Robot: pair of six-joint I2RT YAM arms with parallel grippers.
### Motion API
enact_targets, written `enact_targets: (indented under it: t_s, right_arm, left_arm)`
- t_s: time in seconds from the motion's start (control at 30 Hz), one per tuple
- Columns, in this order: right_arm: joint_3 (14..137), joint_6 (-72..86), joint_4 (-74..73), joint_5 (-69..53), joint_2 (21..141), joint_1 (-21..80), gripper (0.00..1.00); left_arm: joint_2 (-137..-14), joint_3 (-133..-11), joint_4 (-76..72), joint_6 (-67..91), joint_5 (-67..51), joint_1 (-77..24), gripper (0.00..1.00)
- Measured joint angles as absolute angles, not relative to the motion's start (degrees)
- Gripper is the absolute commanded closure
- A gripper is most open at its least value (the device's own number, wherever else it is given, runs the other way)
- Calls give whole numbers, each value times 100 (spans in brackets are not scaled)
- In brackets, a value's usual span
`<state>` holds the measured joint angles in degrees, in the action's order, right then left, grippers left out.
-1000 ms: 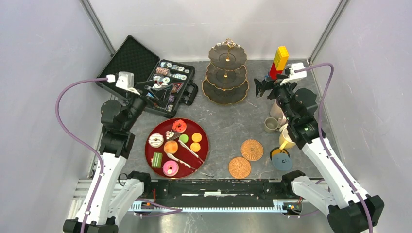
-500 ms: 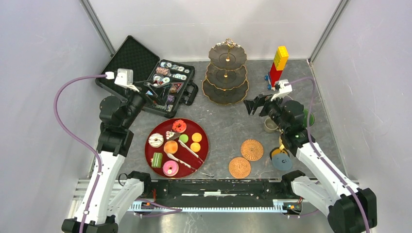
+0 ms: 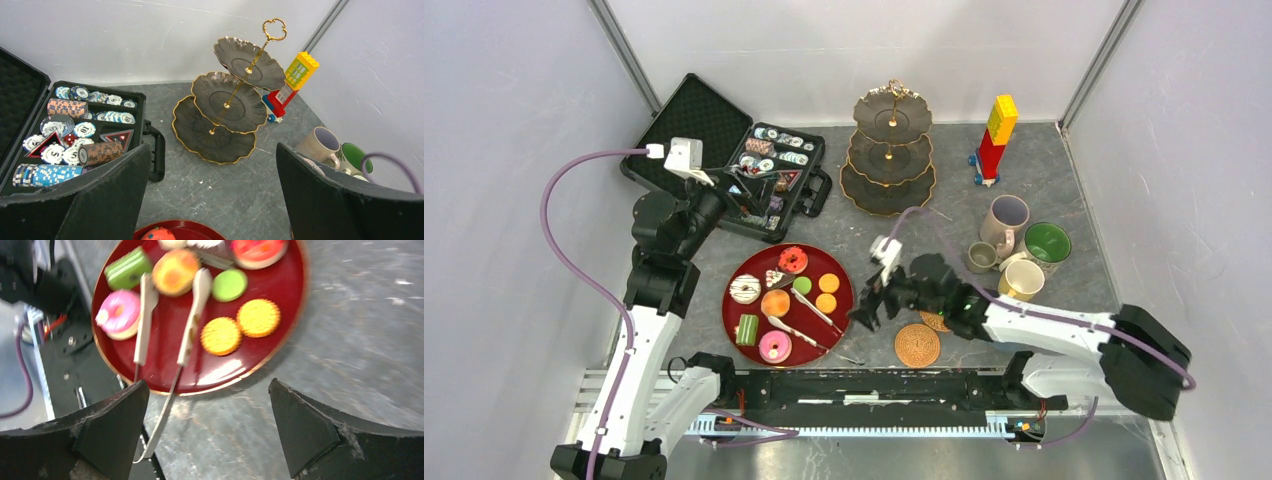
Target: Serve the afternoon tea
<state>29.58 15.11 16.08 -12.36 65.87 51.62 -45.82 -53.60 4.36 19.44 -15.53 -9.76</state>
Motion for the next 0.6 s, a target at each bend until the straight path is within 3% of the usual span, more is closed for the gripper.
enact_targets:
  t_s: [0.3, 0.6]
  right_arm:
    - [3756, 425, 1468, -172, 8221, 6965, 2]
    - [4198, 274, 1712, 775, 9126, 7505, 2]
  left_arm:
    - [-4619, -5402, 467, 1946, -1581, -976, 0]
    - [-4676, -5408, 467, 1949, -1682, -978, 0]
